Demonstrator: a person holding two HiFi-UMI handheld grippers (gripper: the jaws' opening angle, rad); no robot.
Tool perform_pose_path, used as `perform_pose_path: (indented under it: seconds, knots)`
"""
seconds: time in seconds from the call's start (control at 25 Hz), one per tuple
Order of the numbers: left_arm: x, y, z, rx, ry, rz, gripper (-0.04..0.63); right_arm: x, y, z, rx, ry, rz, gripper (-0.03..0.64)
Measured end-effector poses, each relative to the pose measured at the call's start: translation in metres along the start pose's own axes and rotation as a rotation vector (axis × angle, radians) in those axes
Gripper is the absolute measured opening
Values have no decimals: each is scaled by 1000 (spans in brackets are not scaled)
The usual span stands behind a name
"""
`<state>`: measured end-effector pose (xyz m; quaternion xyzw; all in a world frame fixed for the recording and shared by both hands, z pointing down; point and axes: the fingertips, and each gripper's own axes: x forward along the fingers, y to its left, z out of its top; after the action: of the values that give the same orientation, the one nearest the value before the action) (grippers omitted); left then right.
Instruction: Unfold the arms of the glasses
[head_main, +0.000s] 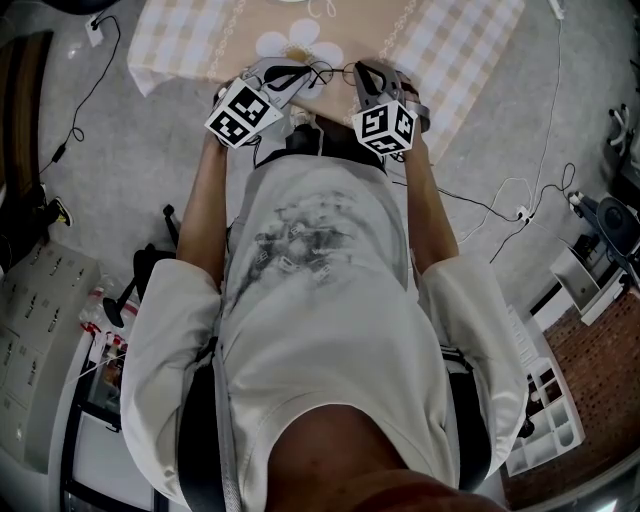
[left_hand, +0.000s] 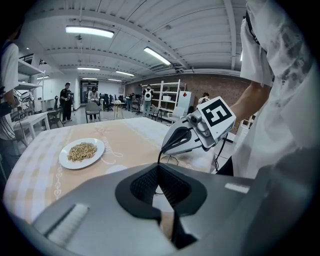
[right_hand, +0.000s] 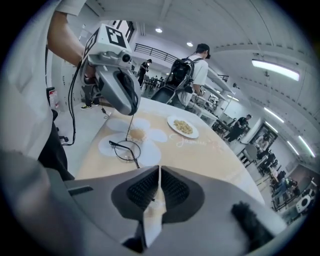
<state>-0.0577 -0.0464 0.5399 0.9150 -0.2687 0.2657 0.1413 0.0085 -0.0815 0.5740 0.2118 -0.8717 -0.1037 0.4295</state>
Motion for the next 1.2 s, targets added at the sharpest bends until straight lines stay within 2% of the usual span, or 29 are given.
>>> perform_pose_path:
  seconds: [0.24, 0.36, 0.84, 1.2]
  knots:
    - [0, -1, 3, -11, -12, 4, 7, -1, 20, 15, -35, -37, 51, 17]
    - [0, -1, 7, -22, -23, 4, 8, -1, 28, 19, -47, -46, 79, 51]
    - [3, -1, 20, -22, -42, -2, 7, -8, 50, 31, -86, -84, 144, 117]
    - [2, -2, 23, -20, -45, -4, 6, -5, 64, 37, -149, -95, 171, 147]
